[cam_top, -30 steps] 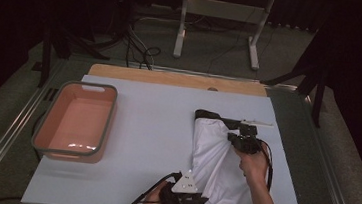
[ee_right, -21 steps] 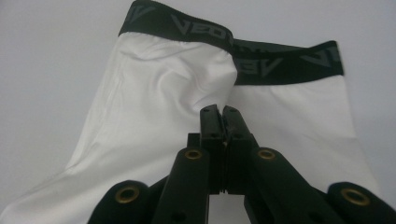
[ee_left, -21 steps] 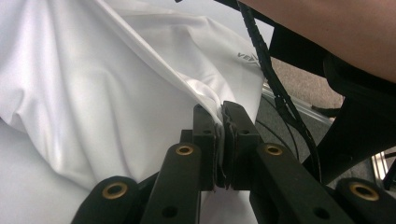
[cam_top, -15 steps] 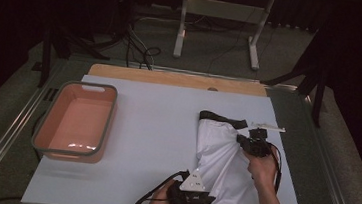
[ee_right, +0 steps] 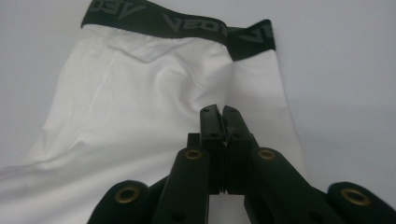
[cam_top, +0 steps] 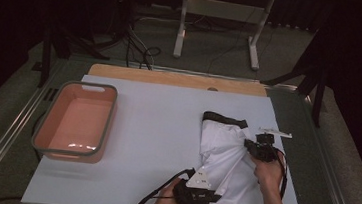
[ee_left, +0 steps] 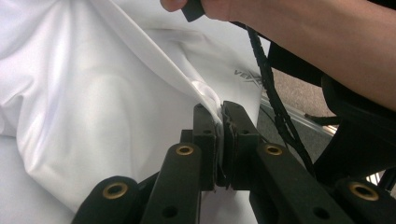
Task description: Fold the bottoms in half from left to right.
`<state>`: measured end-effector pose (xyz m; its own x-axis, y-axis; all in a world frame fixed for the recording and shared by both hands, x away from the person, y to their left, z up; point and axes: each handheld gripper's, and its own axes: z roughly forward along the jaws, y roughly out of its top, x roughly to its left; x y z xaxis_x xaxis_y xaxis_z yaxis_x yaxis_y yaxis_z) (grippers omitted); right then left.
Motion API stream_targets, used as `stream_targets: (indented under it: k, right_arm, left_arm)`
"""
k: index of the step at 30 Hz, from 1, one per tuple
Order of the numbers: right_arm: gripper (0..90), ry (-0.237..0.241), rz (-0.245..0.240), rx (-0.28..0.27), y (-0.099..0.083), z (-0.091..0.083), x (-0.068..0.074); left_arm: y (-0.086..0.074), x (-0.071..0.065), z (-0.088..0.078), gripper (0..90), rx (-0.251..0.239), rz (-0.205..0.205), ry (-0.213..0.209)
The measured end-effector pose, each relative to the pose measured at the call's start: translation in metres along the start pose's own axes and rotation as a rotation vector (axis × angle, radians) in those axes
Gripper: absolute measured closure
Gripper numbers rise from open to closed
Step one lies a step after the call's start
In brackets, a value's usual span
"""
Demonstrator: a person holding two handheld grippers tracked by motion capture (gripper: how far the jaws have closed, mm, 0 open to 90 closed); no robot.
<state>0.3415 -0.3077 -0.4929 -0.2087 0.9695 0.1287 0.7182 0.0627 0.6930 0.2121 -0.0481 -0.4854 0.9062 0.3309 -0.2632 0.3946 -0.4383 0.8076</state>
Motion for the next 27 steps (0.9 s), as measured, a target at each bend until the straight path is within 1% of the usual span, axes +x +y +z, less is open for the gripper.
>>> stream_targets:
  k: [1, 2, 3, 5, 7, 12, 16, 17, 20, 21, 22, 23, 24, 25, 26, 27]
  right_arm:
    - [88.8, -0.003, -0.002, -0.005, 0.000, 0.000, -0.002]
    - [88.8, -0.023, 0.008, -0.005, 0.001, -0.002, -0.004]
    - [88.8, -0.034, 0.002, -0.011, 0.001, -0.003, -0.005]
    - [88.8, -0.042, 0.002, -0.014, 0.001, -0.004, -0.009]
    - [88.8, -0.058, 0.010, -0.013, 0.000, -0.005, -0.012]
    - [88.8, -0.071, 0.031, -0.019, -0.001, -0.008, -0.022]
    - [88.8, -0.087, 0.022, -0.022, -0.003, -0.008, -0.026]
    - [88.8, -0.094, 0.028, -0.014, -0.002, -0.008, -0.025]
    - [88.7, -0.105, 0.019, -0.009, -0.003, -0.007, -0.025]
    - [87.9, -0.102, 0.017, -0.004, -0.003, -0.006, -0.024]
    - [81.4, -0.089, 0.006, 0.001, -0.004, -0.005, -0.024]
    - [72.0, -0.083, 0.006, 0.003, -0.004, -0.005, -0.023]
    - [72.0, -0.083, 0.006, 0.003, -0.004, -0.005, -0.023]
    - [67.0, -0.080, 0.017, -0.007, -0.004, -0.006, -0.023]
    - [57.7, -0.064, 0.032, -0.015, -0.004, -0.008, -0.022]
    - [53.9, -0.056, 0.036, -0.023, -0.004, -0.011, -0.021]
  left_arm:
    - [0.002, 0.001, 0.002, 84.6, 0.000, 0.002, 0.005]
    - [0.003, 0.001, 0.004, 84.7, -0.005, -0.003, 0.006]
    - [0.005, 0.002, 0.005, 84.7, -0.007, -0.001, 0.005]
    - [0.007, 0.001, 0.008, 84.7, -0.010, -0.003, 0.003]
    - [0.009, 0.001, 0.011, 84.7, -0.003, 0.006, 0.003]
    - [0.013, 0.002, 0.018, 84.7, -0.001, 0.003, 0.002]
    - [0.013, 0.003, 0.021, 84.6, 0.004, 0.004, 0.005]
    - [0.013, 0.004, 0.021, 84.6, 0.005, 0.001, 0.005]
    - [0.013, 0.006, 0.023, 84.5, 0.005, -0.002, 0.009]
    - [0.013, 0.006, 0.023, 84.5, 0.007, -0.005, 0.011]
    - [0.013, 0.007, 0.023, 84.5, 0.011, -0.003, 0.013]
    - [0.013, 0.007, 0.024, 84.5, 0.011, -0.003, 0.015]
    - [0.013, 0.007, 0.024, 84.5, 0.011, -0.003, 0.015]
    - [0.012, 0.008, 0.024, 84.5, 0.012, -0.005, 0.015]
    - [0.012, 0.008, 0.024, 84.5, 0.014, -0.006, 0.015]
    - [0.012, 0.008, 0.025, 84.5, 0.015, -0.006, 0.014]
